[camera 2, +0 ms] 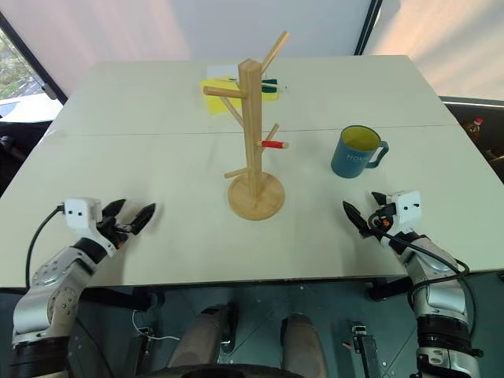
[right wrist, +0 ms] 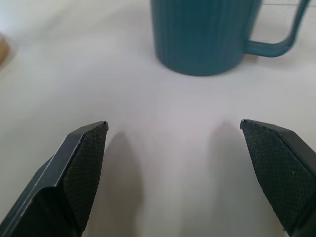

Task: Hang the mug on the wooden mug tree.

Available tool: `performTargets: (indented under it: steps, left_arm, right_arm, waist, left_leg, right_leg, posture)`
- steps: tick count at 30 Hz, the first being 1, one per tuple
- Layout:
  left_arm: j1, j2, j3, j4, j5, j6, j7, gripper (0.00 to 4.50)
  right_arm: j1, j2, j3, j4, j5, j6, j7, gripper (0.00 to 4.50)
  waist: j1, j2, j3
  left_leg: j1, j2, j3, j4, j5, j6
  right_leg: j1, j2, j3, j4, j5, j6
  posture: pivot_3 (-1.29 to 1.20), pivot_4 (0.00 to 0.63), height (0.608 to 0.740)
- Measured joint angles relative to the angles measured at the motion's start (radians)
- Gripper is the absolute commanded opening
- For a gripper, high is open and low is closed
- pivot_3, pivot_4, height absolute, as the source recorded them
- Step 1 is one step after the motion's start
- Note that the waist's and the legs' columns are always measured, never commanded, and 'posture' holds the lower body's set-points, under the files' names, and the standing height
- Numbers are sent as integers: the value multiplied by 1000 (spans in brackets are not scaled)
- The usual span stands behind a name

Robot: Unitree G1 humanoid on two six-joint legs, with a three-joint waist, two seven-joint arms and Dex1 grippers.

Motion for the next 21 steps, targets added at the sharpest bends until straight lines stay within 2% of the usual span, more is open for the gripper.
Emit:
performTargets:
  steps: [9, 14, 21]
  left_arm:
    - [-26, 113, -207, -252, -119, 111, -223, 4500]
    - [-110, 129, -306, -311, -125, 148, -243, 4500]
    - [-127, 125, -346, -316, -104, 152, -227, 4500]
  right_arm:
    - [-125, -25, -41, 165, -56, -84, -114, 4451]
    - [-230, -25, -35, 289, -103, -129, -169, 4451]
    - [-348, -27, -19, 432, -151, -178, -213, 4451]
  waist:
    - [-1, 2, 0]
    - [-4, 2, 0]
    - [-8, 2, 1]
  left_leg:
    - [0, 0, 0, 0, 1, 2]
    - [1, 0, 0, 0, 2, 3]
    - [1, 0, 1, 0, 2, 3]
  right_leg:
    - [0, 2, 0, 0, 0, 0]
    - [1, 3, -1, 0, 0, 0]
    - [1, 5, -1, 1, 0, 0]
  posture:
    - [0, 150, 740]
    - [0, 150, 740]
    - [0, 150, 740]
